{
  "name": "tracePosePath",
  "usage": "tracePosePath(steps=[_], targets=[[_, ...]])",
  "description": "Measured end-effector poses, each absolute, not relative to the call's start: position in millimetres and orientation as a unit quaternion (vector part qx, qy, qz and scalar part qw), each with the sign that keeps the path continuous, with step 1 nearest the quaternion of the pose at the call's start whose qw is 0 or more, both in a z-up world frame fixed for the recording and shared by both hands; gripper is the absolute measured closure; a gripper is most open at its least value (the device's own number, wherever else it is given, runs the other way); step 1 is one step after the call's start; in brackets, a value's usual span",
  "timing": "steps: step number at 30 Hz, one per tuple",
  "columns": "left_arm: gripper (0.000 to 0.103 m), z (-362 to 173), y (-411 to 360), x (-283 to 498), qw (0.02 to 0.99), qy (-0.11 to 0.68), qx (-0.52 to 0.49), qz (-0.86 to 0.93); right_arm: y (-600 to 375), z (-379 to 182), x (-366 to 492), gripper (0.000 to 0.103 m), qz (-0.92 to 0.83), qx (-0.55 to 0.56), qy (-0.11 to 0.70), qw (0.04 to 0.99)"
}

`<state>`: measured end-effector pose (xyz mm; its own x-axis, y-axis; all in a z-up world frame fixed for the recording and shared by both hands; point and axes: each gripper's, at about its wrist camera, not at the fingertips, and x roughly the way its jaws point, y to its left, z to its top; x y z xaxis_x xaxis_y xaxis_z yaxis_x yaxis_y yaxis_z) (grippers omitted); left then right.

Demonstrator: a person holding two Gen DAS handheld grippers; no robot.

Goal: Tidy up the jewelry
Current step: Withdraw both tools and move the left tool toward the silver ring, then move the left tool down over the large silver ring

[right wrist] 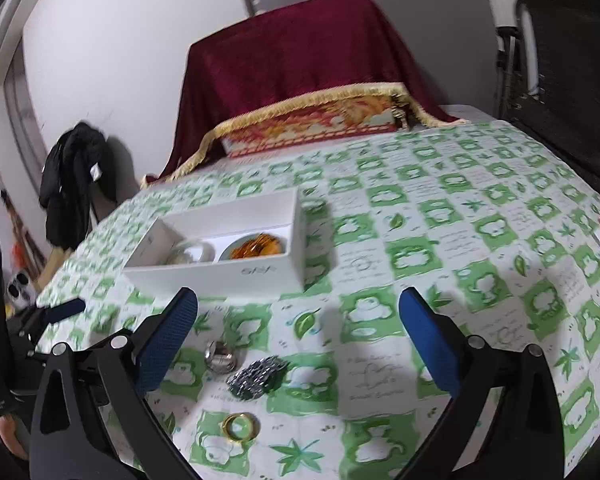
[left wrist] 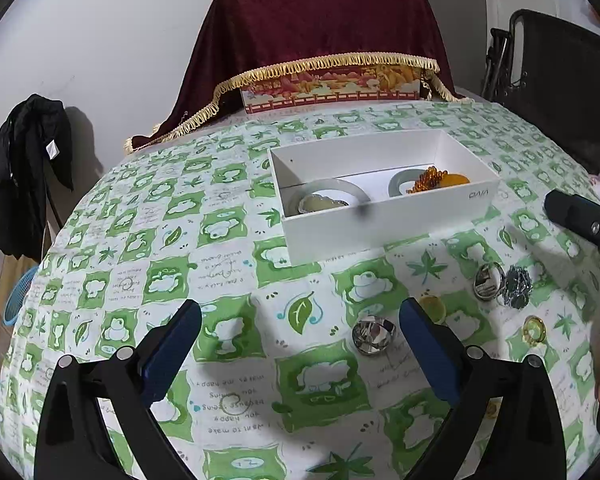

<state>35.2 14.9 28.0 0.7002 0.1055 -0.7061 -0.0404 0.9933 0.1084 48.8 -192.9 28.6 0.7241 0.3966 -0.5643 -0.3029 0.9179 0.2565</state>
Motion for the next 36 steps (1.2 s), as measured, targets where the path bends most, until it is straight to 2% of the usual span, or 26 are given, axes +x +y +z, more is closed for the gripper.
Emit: tracePosePath(steps=[12,15,22,32,36], targets=[[0.003,14.8,55.2,37.7,0.899,0.433,-0.048,0.052,-150.3,8.3,59.3,0.005,0.225,-0.011,0.397,0.890],[0.003,10.3,67.3,34.1,0.890,0.446,-0.066,0.070,-164.4,-0.6,71.0,0.005,0.194,0.018,0.426,0.884],[0.003,16.2,81.3,20.2,0.895,0.430,-0.089,0.080,-198.8,-5.5,80.9,0.005,0.154,0.090,0.433,0.884],[0.003,27.5,63.9,19.0,0.912,0.400,-0.069,0.053,-204.9,-3.9,81.4,0.005,0.136,0.097,0.429,0.888],[0.003,18.0,49.2,36.0,0.902,0.427,-0.016,0.060,-205.1,-3.9,81.5,0.005,0.137,0.097,0.429,0.888]])
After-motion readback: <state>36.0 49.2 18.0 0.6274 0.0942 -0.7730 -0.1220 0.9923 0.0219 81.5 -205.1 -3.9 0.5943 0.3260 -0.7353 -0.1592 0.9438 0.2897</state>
